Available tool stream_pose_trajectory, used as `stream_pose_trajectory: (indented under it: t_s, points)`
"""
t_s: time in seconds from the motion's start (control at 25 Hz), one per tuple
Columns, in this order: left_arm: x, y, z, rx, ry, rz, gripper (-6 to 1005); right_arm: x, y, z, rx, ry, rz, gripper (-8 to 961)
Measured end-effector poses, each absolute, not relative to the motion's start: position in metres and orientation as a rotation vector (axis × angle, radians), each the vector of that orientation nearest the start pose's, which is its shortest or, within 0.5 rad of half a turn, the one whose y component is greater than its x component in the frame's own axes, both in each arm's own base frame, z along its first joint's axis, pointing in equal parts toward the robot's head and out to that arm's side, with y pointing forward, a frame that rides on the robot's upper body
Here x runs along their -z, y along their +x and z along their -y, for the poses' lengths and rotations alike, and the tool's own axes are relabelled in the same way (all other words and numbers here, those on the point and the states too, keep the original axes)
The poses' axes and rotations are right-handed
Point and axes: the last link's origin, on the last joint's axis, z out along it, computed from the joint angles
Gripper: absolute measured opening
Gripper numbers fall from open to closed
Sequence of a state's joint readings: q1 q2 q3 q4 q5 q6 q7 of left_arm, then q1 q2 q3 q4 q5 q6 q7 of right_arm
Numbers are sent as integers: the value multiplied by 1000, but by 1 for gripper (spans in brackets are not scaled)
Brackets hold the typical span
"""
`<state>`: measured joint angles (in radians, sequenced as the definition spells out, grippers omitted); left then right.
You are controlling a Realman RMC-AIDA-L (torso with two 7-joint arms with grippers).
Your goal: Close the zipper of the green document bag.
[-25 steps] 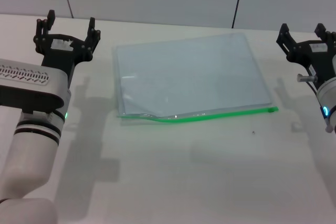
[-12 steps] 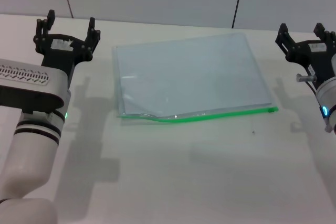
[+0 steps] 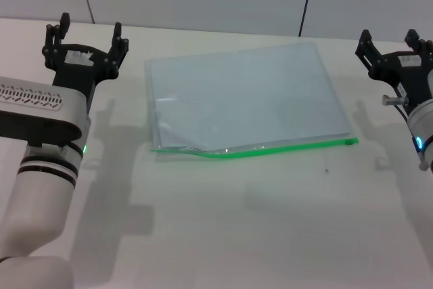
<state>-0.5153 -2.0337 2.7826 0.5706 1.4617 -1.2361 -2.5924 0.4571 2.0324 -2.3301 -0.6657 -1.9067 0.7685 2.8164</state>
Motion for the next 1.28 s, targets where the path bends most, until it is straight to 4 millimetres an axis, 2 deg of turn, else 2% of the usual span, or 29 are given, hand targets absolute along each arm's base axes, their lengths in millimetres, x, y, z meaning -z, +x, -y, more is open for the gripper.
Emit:
stream_pose_trajectory:
  t_s: [1.28]
  points:
    - [38, -262, -346, 542, -1485, 360, 860, 48, 255, -376, -628, -1632, -665, 857]
